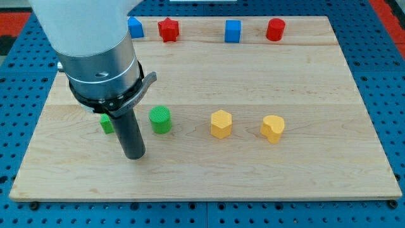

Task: Move green circle towards the top center

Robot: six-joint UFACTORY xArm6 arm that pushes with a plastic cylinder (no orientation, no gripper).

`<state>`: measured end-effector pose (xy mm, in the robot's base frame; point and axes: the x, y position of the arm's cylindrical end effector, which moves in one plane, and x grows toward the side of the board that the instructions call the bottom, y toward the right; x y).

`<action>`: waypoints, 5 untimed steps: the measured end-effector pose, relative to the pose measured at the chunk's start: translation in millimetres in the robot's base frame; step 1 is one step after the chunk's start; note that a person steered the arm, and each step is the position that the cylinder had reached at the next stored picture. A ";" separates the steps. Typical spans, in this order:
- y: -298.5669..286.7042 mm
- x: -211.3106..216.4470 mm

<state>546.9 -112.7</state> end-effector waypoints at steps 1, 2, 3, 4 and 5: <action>0.0 -3.0; 17.0 -23.6; 23.1 -40.8; 22.9 -59.8; 39.4 -86.8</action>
<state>460.2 -73.2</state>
